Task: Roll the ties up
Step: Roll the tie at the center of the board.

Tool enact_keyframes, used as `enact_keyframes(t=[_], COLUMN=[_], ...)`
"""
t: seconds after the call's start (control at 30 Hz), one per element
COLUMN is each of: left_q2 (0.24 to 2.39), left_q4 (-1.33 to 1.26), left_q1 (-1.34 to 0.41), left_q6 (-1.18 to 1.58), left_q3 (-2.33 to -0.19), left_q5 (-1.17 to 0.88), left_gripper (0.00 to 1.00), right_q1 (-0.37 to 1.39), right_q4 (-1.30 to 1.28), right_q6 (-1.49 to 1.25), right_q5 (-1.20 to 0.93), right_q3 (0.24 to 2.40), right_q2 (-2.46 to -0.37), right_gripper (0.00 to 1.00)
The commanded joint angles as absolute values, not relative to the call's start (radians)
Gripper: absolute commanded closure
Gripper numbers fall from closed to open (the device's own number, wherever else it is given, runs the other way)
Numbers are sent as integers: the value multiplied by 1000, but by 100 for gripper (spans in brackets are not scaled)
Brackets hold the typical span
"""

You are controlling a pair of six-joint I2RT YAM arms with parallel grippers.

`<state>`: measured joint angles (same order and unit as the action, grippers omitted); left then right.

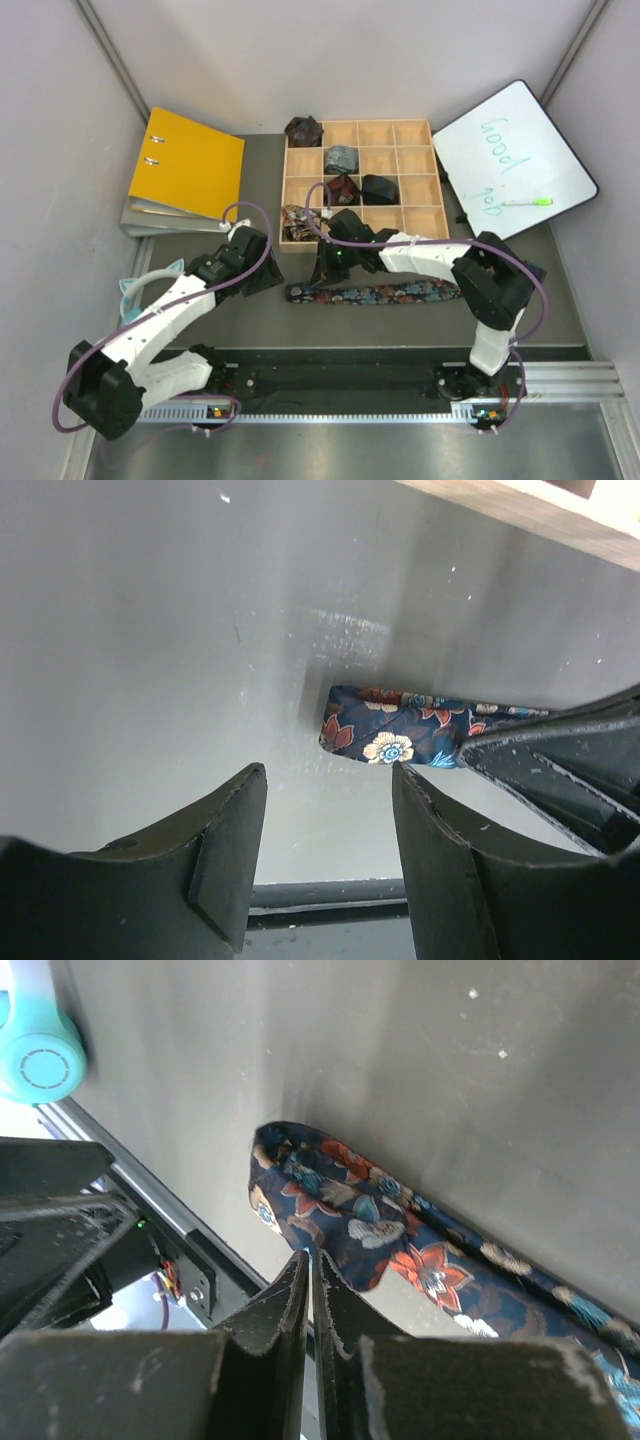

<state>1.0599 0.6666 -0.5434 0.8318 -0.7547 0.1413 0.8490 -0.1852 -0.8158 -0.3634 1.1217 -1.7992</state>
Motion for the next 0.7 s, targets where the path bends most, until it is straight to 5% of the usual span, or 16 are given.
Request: enact_keyframes(t=[0.0, 0.67], left_q2=[1045, 1094], left_q4=[632, 434], left_q1=[-529, -520], left_q6=[813, 836], left_q3=[-733, -620], left_q5=[95, -51], left_gripper=[42, 41], right_q1=[861, 870], right_q4=[-91, -14], right_q6=[-828, -827], right_q5=[-380, -383], right_q3=[1108, 1031], right_q2=[-1812, -1868], right_gripper=[95, 97])
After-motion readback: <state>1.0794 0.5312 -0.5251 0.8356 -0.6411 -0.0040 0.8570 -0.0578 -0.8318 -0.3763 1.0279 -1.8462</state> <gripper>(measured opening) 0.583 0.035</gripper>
